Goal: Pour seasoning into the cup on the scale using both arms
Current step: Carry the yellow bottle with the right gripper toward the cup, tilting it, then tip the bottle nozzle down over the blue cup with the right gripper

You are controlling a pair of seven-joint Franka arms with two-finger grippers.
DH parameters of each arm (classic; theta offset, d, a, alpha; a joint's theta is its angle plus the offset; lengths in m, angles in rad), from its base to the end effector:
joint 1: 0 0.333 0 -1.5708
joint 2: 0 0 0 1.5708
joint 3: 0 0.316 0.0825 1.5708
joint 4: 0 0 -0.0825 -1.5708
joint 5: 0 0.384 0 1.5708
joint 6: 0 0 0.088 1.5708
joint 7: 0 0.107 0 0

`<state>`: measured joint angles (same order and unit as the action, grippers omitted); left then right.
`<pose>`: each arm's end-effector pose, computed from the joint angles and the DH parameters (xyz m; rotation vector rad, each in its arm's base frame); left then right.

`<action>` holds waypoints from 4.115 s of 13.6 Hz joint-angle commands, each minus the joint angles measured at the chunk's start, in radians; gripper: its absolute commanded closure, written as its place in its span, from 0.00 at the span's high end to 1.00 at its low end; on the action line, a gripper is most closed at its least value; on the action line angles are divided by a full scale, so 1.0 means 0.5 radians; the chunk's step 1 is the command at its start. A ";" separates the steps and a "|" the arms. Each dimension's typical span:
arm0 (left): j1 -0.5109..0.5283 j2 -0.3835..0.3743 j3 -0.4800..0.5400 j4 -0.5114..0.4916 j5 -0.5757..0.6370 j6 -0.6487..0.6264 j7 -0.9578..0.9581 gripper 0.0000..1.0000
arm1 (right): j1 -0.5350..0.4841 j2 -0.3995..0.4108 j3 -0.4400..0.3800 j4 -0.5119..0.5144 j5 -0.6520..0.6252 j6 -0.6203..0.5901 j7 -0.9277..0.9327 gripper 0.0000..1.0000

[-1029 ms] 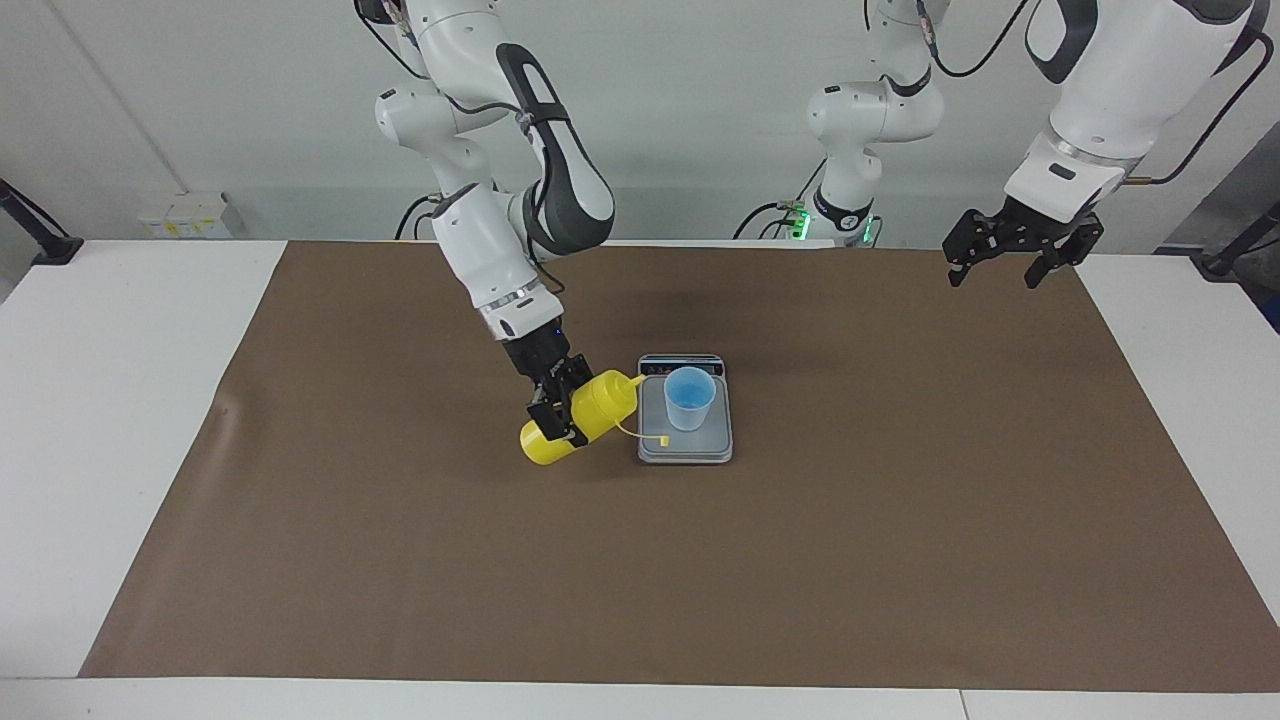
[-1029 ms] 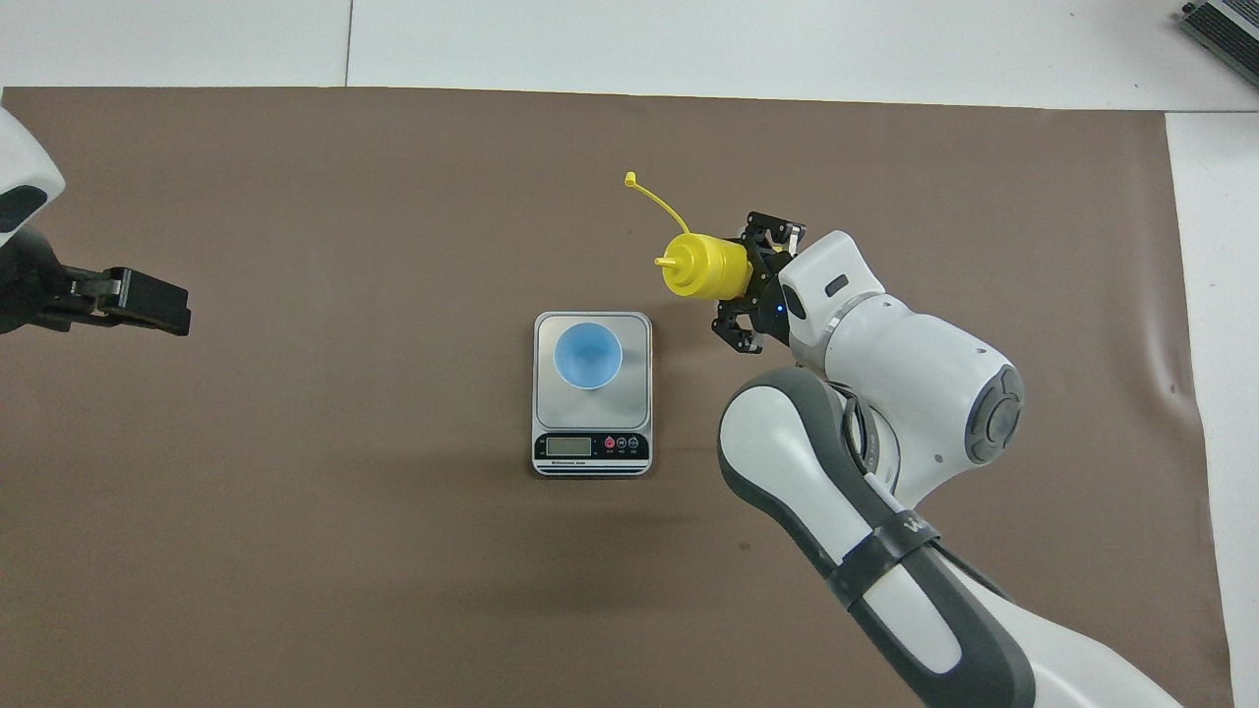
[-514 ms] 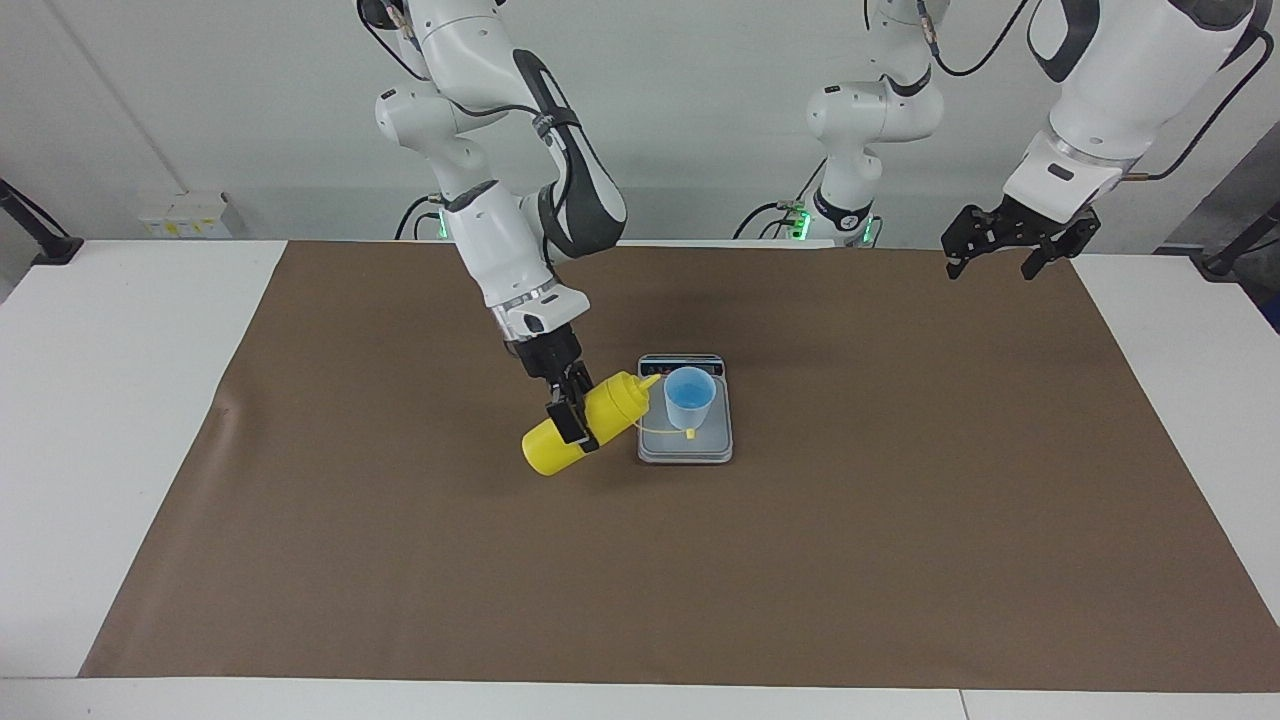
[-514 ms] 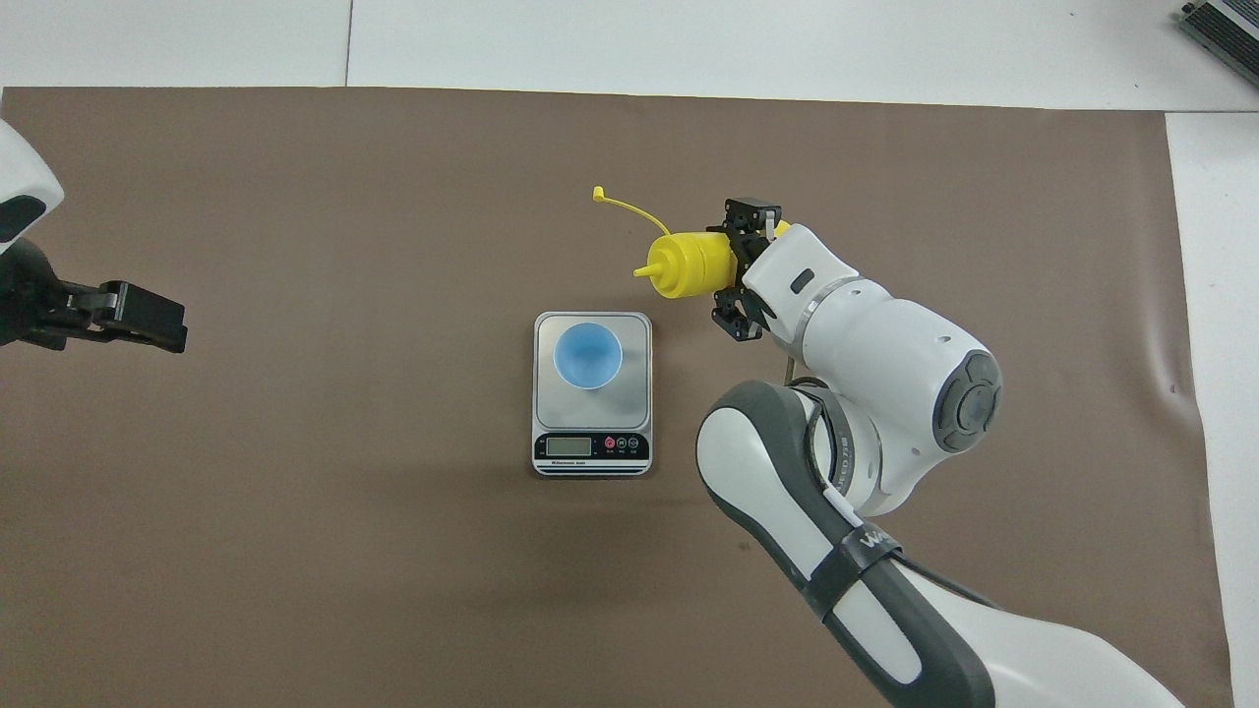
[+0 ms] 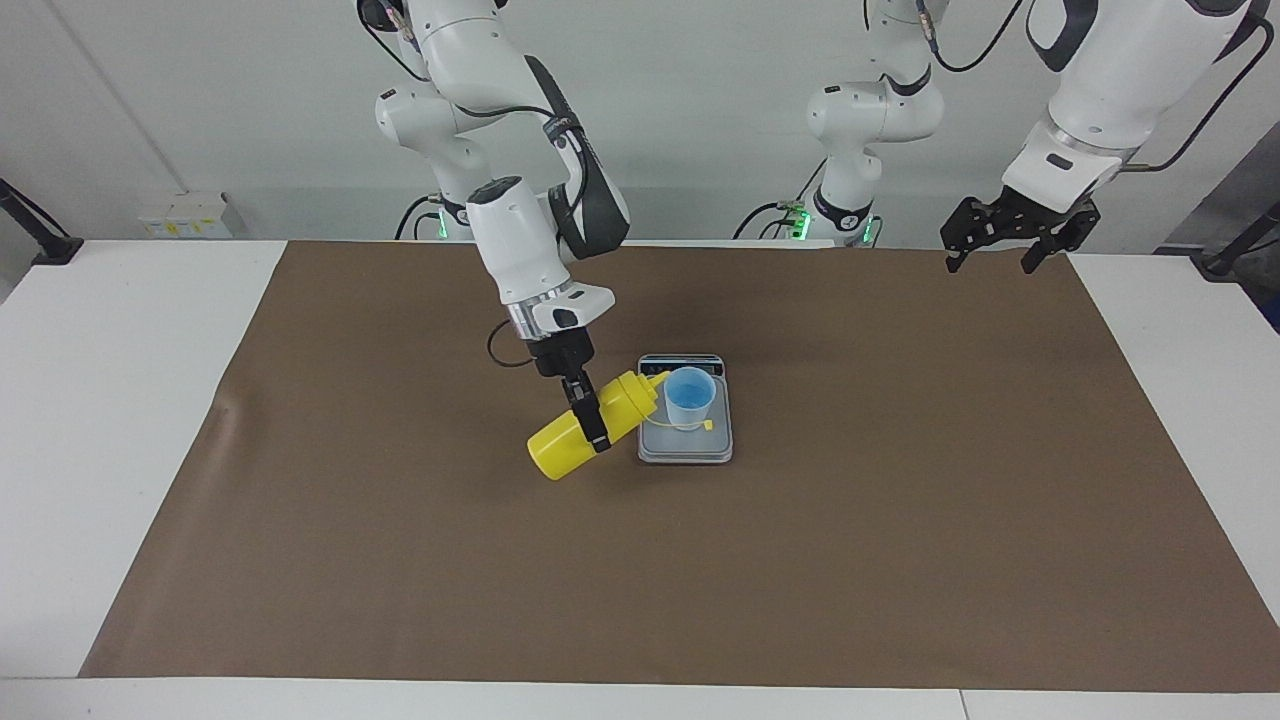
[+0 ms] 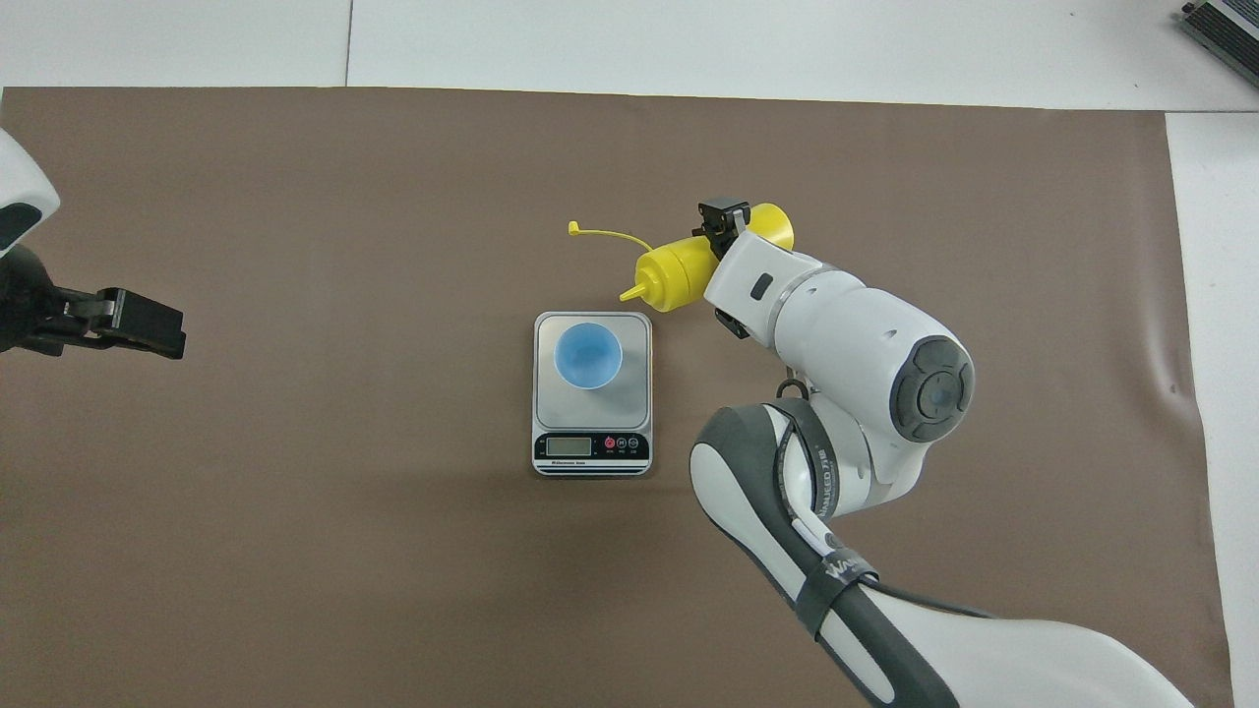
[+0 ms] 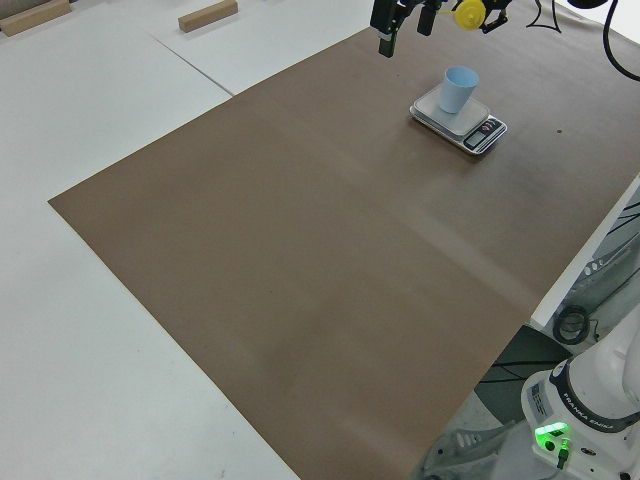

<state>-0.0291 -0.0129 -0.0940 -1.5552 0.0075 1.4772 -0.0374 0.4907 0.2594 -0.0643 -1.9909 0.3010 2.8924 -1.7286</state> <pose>0.5367 -0.0659 0.6309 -3.1232 0.1331 0.1005 0.5927 0.2529 0.4057 1.6043 2.2323 0.8527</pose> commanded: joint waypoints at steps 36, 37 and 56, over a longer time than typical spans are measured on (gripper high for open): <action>0.058 -0.079 -0.021 -0.068 -0.073 0.184 -0.011 1.00 | 0.310 0.125 0.012 0.248 -2.697 -0.953 2.126 0.00; 0.058 -0.079 -0.021 -0.068 -0.073 0.184 -0.011 1.00 | 0.310 0.122 0.012 0.248 -2.694 -0.953 2.126 0.00; 0.049 -0.075 -0.021 -0.059 -0.061 0.163 0.087 1.00 | 0.053 -0.114 0.012 0.110 -2.164 -0.628 2.184 0.00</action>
<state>-0.0104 -0.0293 -0.1003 -1.5639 -0.0182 1.5509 -0.0297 0.5626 0.2572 -0.0653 -1.8856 -0.8286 2.5363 -0.6538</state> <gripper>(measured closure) 0.000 0.529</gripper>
